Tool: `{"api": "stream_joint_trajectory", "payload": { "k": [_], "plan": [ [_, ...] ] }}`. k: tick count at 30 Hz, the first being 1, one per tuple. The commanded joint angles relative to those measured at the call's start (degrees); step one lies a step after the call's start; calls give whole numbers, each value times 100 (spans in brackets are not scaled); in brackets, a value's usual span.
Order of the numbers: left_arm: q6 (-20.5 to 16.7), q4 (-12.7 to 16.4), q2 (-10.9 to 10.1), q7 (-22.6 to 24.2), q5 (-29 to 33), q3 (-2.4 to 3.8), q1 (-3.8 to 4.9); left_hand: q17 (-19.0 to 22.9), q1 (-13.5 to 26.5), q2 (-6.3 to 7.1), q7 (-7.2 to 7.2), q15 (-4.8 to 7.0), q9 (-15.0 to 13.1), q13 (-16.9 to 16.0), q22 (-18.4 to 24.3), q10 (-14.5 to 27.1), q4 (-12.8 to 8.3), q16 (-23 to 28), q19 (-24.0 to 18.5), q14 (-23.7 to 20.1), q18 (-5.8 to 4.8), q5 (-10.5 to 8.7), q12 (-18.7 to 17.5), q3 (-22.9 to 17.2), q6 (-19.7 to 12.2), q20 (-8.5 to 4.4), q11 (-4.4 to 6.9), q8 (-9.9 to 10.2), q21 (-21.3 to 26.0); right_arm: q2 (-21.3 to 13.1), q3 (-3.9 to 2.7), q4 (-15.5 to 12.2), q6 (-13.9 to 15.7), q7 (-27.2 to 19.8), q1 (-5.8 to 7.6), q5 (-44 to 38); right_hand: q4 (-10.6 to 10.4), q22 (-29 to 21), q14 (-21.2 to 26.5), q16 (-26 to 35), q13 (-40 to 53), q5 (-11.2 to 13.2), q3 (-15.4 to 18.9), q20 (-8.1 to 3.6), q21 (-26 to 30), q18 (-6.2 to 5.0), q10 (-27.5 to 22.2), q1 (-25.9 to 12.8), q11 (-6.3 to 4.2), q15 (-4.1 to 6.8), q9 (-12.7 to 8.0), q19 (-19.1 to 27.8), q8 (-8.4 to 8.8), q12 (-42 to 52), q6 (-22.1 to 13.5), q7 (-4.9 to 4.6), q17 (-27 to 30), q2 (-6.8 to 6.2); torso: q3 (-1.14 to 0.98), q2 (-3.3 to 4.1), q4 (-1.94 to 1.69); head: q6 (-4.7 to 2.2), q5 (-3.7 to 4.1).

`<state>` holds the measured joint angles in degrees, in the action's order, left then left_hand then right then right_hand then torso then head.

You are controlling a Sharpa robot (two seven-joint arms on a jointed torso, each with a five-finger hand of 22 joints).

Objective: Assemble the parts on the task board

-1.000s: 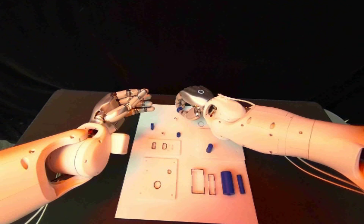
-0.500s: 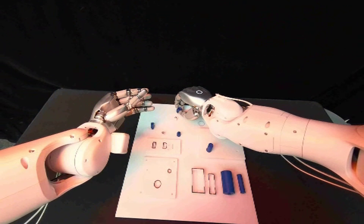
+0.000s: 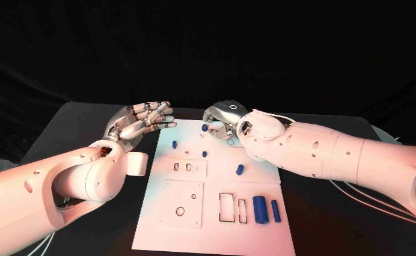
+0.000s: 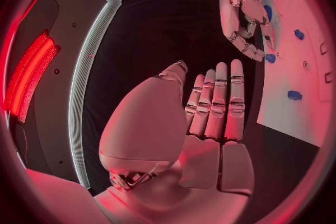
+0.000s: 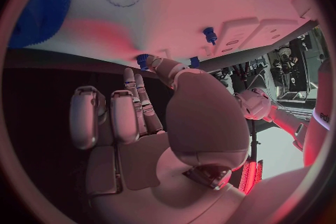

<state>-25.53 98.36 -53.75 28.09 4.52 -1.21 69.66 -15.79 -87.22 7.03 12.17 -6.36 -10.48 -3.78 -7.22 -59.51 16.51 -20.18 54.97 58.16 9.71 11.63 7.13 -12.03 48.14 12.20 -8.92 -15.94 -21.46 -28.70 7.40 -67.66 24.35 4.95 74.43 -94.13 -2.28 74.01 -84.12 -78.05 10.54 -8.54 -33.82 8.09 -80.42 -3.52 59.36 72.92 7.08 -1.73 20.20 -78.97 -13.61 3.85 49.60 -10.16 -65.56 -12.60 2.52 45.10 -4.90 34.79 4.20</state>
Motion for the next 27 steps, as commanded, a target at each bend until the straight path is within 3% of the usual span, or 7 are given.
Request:
{"api": "stream_joint_trajectory", "payload": {
  "k": [1,9,17,19,20,22,27],
  "plan": [
    [112,1,-10,22,11,6,11,-7,61,15,1,-11,7,10,8,-19,0,21,38,15,79,-25,-14,-46,-1,16,-31,26,17,-253,-21,-287,182,19,30,58,-6,23,-61,-12,-3,-13,63,2,8,-22,-13,-41,-24,-33,12,-20,17,55,10,-2,-23,-45,-11,-5,28,-27,3],
    [130,-24,-4,-3,10,5,11,-11,63,19,1,-13,9,9,13,-17,-4,28,36,10,79,-29,-25,-51,-6,18,-33,31,23,-1188,-88,-1021,153,49,141,1072,-98,550,-210,-302,114,-233,92,-30,-312,99,708,-83,-98,15,78,-397,1,457,178,-40,-497,-39,-47,-20,104,-61,12],
    [216,-21,32,-75,-141,3,10,-14,54,26,-5,-13,10,8,17,-19,-12,34,35,6,79,-30,-33,-58,-6,19,-31,34,27,-1784,-107,-1334,-262,152,177,1894,-214,883,-275,-482,743,-371,618,-193,-519,174,1726,-265,-339,211,154,-614,18,1359,-28,136,-772,-267,-104,-18,182,-73,3],
    [244,-16,42,-100,-192,2,10,-16,47,31,-8,-14,11,8,19,-19,-17,39,34,3,79,-31,-38,-62,-8,19,-30,37,30,-1881,-109,-1358,-382,198,180,2002,-252,955,-294,-538,1309,-404,872,-267,-562,191,1560,-225,-365,264,235,-658,-53,1925,-102,178,-858,-229,-124,-15,189,-66,7],
    [258,-14,49,-114,-218,2,10,-16,47,31,-8,-14,11,8,19,-19,-17,39,34,3,79,-31,-38,-62,-8,19,-30,37,30,-1926,-109,-1360,-459,234,179,2051,-400,1100,-329,-651,3173,-423,1206,-271,-646,225,1258,-109,-311,259,393,-748,-201,3813,-277,167,-1067,-36,-131,-15,189,-59,6],
    [272,-14,56,-132,-242,2,10,-18,42,37,-10,-14,13,8,22,-17,-20,43,33,-1,79,-31,-45,-65,-11,20,-30,40,33,-1959,-109,-1352,-541,280,175,2095,-505,1229,-375,-770,4672,-407,1386,-223,-724,256,1439,-54,-302,211,472,-835,-290,5353,-379,140,-1314,-36,-143,-10,189,-55,4],
    [287,-26,73,-162,-275,1,10,-18,42,37,-10,-14,13,8,22,-17,-20,43,33,-1,79,-31,-45,-65,-11,20,-30,40,33,-1952,-109,-1294,-659,357,150,2135,-717,1347,-420,-902,5974,-415,1621,-156,-794,284,1660,99,-253,135,581,-914,-430,6685,-545,66,-1596,32,-163,5,186,-46,3]
  ]
}}
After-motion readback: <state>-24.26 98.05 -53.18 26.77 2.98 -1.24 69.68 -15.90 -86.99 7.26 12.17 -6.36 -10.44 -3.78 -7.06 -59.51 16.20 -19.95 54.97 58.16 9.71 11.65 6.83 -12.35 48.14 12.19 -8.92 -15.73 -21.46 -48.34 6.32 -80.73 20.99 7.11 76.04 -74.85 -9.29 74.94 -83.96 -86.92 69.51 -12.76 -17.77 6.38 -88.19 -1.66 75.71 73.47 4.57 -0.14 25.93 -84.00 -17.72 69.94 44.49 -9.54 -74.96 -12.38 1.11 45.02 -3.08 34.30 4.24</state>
